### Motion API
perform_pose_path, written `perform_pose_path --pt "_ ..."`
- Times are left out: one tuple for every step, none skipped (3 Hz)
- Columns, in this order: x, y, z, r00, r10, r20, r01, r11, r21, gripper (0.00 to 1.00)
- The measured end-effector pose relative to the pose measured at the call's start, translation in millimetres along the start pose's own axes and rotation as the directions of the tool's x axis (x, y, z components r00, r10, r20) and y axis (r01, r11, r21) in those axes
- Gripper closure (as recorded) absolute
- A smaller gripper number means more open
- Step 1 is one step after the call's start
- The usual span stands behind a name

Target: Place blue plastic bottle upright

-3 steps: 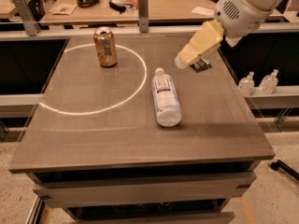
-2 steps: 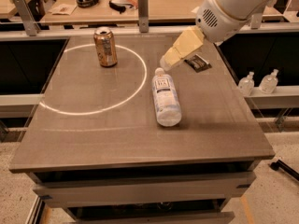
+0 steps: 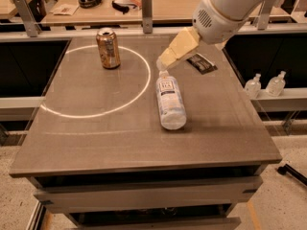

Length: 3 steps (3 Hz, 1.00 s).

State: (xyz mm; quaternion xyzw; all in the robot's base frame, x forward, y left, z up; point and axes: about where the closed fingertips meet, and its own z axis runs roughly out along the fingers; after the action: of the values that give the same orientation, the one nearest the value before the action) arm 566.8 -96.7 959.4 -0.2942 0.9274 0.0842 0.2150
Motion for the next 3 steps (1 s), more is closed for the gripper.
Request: perform_pose_path --pt "-15 16 30 0.992 0.110 -0.065 -0.109 0.9940 0.010 0.00" --pt "-25 31 55 0.974 0.192 -0.122 -0.190 0.9815 0.024 0.00" --pt "-25 53 72 0.962 0.201 -0.184 -0.198 0.9796 0.032 0.00"
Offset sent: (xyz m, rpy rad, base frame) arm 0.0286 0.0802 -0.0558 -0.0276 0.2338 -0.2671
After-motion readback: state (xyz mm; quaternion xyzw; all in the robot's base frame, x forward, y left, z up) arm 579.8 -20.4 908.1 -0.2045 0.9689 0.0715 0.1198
